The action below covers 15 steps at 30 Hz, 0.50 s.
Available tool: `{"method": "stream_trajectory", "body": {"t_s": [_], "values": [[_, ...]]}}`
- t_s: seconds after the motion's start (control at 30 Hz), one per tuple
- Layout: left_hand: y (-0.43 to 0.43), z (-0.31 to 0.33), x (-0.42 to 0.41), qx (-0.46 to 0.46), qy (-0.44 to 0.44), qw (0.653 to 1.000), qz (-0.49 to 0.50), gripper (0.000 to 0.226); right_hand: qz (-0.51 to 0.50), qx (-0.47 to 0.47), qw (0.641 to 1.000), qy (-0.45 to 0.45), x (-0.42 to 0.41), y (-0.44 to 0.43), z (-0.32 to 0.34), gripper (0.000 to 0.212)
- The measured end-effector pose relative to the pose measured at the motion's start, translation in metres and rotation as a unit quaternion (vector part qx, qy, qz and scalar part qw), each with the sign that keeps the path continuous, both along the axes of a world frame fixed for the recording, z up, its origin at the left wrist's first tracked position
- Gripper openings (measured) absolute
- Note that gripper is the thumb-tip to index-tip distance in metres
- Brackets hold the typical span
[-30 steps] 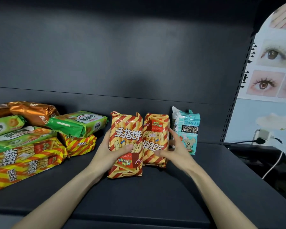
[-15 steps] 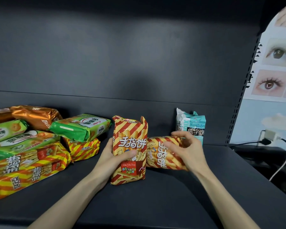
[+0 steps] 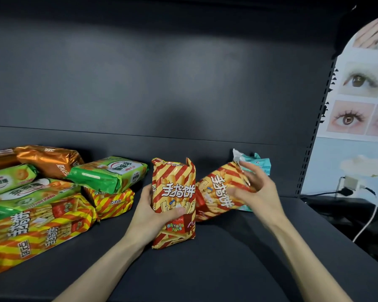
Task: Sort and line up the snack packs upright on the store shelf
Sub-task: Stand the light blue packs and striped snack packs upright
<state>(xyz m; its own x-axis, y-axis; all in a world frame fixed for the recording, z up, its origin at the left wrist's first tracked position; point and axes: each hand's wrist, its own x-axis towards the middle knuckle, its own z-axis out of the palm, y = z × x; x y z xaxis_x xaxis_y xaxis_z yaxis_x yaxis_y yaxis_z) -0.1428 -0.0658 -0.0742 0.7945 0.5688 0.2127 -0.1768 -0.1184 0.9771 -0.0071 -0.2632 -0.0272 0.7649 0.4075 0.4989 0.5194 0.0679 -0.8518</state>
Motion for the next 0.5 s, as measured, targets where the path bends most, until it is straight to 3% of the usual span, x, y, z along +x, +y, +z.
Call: {"method": "stream_trajectory", "body": {"t_s": [0.13,0.23,0.37,0.5], "values": [[0.002,-0.001,0.001,0.008,-0.008,1.000,0.017,0.077,-0.029,0.037,0.995,-0.088,-0.009,0.007,0.025,0.063],[0.003,-0.002,0.001,0.004,-0.006,1.000,0.002,0.086,-0.033,0.019,0.998,-0.054,-0.011,0.024,0.017,0.065],[0.008,-0.005,0.002,-0.004,0.011,1.000,-0.028,0.083,0.022,-0.035,0.998,0.049,-0.006,0.040,-0.016,0.082],[0.017,-0.010,0.005,0.055,0.065,0.996,-0.010,0.094,0.092,-0.124,0.986,0.059,-0.002,0.042,-0.014,0.057]]}}
